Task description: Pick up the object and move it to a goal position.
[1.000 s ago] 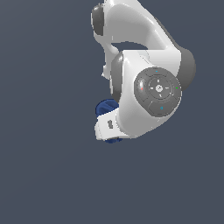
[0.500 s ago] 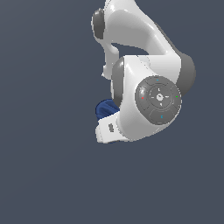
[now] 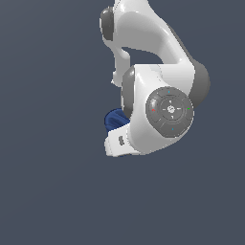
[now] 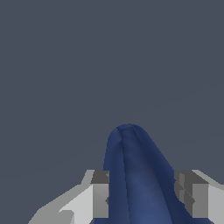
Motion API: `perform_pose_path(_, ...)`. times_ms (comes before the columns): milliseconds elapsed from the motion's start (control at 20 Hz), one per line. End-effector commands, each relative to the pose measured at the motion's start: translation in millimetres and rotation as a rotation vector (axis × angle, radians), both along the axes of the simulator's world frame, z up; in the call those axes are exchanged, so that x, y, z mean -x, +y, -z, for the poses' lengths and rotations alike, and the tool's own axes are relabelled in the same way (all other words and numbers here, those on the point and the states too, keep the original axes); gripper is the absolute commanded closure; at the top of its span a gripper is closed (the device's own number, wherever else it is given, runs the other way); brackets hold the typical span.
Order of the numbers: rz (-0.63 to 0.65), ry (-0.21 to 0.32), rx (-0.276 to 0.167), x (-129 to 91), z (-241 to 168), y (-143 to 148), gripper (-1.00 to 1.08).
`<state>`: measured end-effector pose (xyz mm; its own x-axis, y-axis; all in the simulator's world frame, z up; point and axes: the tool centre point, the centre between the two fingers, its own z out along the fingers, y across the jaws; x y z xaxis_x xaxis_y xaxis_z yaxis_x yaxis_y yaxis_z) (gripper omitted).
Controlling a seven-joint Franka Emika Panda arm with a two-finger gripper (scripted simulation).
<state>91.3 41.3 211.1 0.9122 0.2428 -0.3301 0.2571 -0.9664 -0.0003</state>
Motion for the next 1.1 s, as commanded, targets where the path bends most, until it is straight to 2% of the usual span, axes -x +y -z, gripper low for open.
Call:
perform_pose_path(0, 0.0, 0.001, 0.0, 2.2, 6.1, -0.5, -0.2)
perform_pose_path(450, 0.0, 0.001, 0.0, 6.1, 17.6, -1.6, -0.2)
perform_pose_path(500, 0.0, 0.001, 0.0, 6.1, 17.6, -1.6, 1.08)
perform_pose_path(1050, 0.0, 0.001, 0.0, 6.1, 17.5, -1.7, 1.08)
